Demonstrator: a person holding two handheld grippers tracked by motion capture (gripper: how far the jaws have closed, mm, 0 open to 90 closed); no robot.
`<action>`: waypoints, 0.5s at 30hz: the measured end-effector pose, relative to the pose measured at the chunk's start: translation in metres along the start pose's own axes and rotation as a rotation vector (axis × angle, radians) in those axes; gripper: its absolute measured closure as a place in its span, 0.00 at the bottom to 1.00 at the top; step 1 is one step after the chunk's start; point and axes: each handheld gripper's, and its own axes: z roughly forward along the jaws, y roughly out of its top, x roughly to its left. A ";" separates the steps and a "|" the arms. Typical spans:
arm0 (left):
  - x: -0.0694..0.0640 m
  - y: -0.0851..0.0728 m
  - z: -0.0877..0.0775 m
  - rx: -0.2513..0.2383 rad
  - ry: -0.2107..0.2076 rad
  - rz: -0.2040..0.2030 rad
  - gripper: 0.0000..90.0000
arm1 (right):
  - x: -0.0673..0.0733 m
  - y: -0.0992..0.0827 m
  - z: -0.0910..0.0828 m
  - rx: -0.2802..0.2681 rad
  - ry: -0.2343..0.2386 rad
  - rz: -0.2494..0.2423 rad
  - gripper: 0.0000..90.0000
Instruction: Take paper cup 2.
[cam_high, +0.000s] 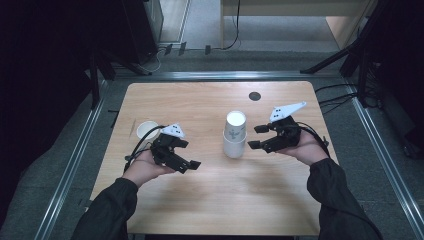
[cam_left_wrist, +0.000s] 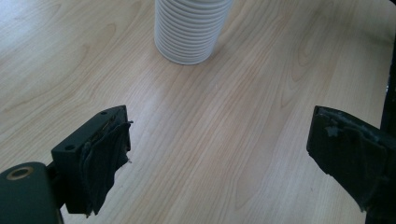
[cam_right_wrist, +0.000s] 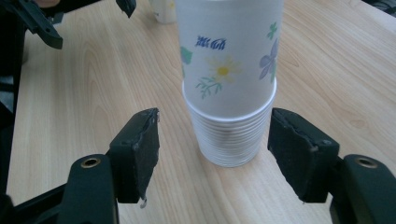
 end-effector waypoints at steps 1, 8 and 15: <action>0.000 0.000 0.000 0.003 0.000 0.004 0.07 | -0.002 0.003 0.000 0.011 0.004 -0.007 0.38; 0.000 -0.002 -0.001 0.006 -0.003 0.009 0.07 | -0.015 0.026 0.001 0.031 0.030 -0.030 0.34; -0.002 -0.004 0.002 0.023 -0.016 0.016 0.07 | -0.018 0.047 0.009 0.092 0.056 -0.061 0.32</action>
